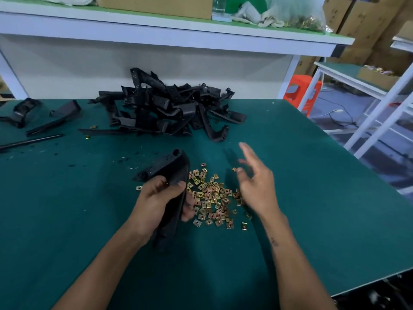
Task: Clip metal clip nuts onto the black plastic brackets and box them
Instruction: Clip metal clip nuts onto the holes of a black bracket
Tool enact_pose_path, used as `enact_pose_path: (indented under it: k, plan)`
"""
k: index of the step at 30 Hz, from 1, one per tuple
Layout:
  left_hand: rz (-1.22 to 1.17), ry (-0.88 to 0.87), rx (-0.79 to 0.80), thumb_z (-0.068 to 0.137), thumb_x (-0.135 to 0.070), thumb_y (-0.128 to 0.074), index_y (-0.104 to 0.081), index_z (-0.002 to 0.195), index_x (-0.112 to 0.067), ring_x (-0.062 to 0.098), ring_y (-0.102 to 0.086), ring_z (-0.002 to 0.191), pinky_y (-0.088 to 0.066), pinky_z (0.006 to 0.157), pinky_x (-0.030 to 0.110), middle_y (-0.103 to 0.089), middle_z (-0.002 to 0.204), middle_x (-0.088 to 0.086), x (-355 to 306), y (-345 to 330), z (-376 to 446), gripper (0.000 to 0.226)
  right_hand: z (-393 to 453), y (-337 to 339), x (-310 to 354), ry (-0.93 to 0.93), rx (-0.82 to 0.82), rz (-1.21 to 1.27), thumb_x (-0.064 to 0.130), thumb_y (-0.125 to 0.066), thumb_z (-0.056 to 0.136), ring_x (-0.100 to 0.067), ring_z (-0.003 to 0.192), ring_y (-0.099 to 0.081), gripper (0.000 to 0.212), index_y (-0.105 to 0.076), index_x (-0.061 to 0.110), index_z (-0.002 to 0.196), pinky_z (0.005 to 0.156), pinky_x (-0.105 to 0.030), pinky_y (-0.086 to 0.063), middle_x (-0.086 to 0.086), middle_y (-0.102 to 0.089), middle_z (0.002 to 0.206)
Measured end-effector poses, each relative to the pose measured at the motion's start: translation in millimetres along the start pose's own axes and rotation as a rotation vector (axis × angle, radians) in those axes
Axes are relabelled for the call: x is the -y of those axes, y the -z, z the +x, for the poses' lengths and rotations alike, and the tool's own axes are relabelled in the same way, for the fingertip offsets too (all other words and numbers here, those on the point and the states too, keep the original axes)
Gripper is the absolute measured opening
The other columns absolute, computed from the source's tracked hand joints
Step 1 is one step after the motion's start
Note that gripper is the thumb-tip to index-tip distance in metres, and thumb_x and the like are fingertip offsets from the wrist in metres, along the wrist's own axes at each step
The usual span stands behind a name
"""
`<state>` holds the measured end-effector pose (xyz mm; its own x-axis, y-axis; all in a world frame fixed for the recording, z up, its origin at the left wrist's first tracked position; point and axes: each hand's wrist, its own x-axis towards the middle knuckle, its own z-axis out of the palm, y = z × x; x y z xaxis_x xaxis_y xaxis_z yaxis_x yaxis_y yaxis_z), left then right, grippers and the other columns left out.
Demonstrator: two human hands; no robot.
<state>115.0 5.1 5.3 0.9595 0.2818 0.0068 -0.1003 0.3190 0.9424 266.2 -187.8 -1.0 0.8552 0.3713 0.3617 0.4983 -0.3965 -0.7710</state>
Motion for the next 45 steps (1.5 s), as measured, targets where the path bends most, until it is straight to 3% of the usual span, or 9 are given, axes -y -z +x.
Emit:
enact_pose_path:
  k: [3, 6, 10, 16, 19, 25, 34, 39, 45]
  plan:
    - [0.118, 0.019, -0.045, 0.092, -0.044, -0.060, -0.062, 0.066, -0.011, 0.027, -0.052, 0.037, -0.044, 0.038, 0.028, -0.060, 0.058, 0.021, 9, -10, -4, 0.042, 8, 23, -28, -0.254, 0.051, -0.425, 0.017, -0.065, 0.097, -0.033, 0.145, -0.035, 0.049, -0.055, 0.017, 0.146, 0.120, -0.048, -0.029, -0.004, -0.042, 0.158]
    - [0.181, 0.071, -0.017, 0.085, -0.053, -0.062, -0.067, 0.078, -0.005, 0.030, -0.066, 0.052, -0.054, 0.049, 0.032, -0.071, 0.070, 0.020, 21, -17, -5, 0.049, 7, 26, -36, -0.355, 0.053, -0.395, 0.033, -0.071, 0.095, -0.031, 0.135, -0.036, 0.042, -0.064, 0.015, 0.133, 0.114, -0.045, -0.033, -0.007, -0.044, 0.140]
    - [0.049, 0.080, 0.104, 0.099, -0.036, -0.058, -0.070, 0.107, 0.005, 0.041, -0.073, 0.098, -0.061, 0.080, 0.037, -0.074, 0.107, 0.024, 35, -18, -5, 0.044, 7, 25, -37, -0.301, 0.042, -0.378, 0.026, -0.073, 0.095, -0.031, 0.126, -0.044, 0.022, -0.073, 0.015, 0.114, 0.105, -0.038, -0.041, -0.007, -0.056, 0.119]
    - [-0.066, -0.013, 0.025, 0.094, -0.038, -0.065, -0.076, 0.109, -0.015, 0.040, -0.072, 0.100, -0.060, 0.078, 0.036, -0.073, 0.115, 0.021, 32, -20, -1, 0.029, 5, 21, -36, -0.176, 0.047, -0.401, 0.010, -0.070, 0.091, -0.023, 0.107, -0.051, 0.010, -0.071, 0.020, 0.090, 0.085, -0.028, -0.038, 0.000, -0.062, 0.103]
    - [-0.152, -0.071, -0.007, 0.098, -0.025, -0.061, -0.071, 0.114, -0.005, 0.033, -0.075, 0.094, -0.060, 0.073, 0.031, -0.072, 0.116, 0.022, 30, -19, 2, 0.028, 5, 17, -35, -0.098, 0.065, -0.375, 0.012, -0.071, 0.089, -0.018, 0.098, -0.053, 0.017, -0.063, 0.026, 0.086, 0.080, -0.028, -0.038, 0.005, -0.061, 0.096]
    - [0.099, -0.048, 0.030, 0.103, -0.027, -0.053, -0.063, 0.099, 0.003, 0.021, -0.058, 0.059, -0.049, 0.054, 0.031, -0.074, 0.094, 0.013, 30, -17, -1, 0.031, 7, 7, -24, -0.001, -0.006, -0.136, 0.011, -0.065, 0.099, -0.001, 0.085, -0.068, 0.009, -0.066, 0.020, 0.097, 0.079, -0.023, -0.056, 0.014, -0.071, 0.089]
    - [0.539, -0.096, -0.010, 0.107, -0.024, -0.051, -0.064, 0.093, -0.004, 0.016, -0.064, 0.055, -0.052, 0.049, 0.027, -0.071, 0.074, 0.001, 1, 20, 19, 0.028, 8, -31, 31, 0.092, 0.039, 0.219, 0.012, -0.063, 0.101, -0.006, 0.082, -0.071, 0.019, -0.063, 0.019, 0.119, 0.083, -0.030, -0.058, 0.007, -0.073, 0.083]
    - [0.688, -0.047, 0.171, 0.094, -0.011, -0.071, -0.062, 0.097, -0.013, 0.015, -0.064, 0.060, -0.054, 0.053, 0.028, -0.066, 0.071, -0.006, 7, 36, 17, 0.009, 18, -53, 67, 0.071, 0.097, 0.415, 0.004, -0.075, 0.090, -0.016, 0.082, -0.074, 0.010, -0.071, 0.010, 0.097, 0.082, -0.035, -0.061, -0.002, -0.077, 0.084]
    - [0.772, -0.029, 0.036, 0.091, -0.016, -0.073, -0.064, 0.087, -0.012, 0.015, -0.069, 0.055, -0.055, 0.050, 0.024, -0.071, 0.064, 0.000, 16, 34, 17, 0.011, 12, -69, 68, 0.034, 0.128, 0.592, -0.001, -0.070, 0.093, -0.007, 0.078, -0.069, 0.021, -0.078, 0.019, 0.094, 0.075, -0.018, -0.054, 0.006, -0.075, 0.080]
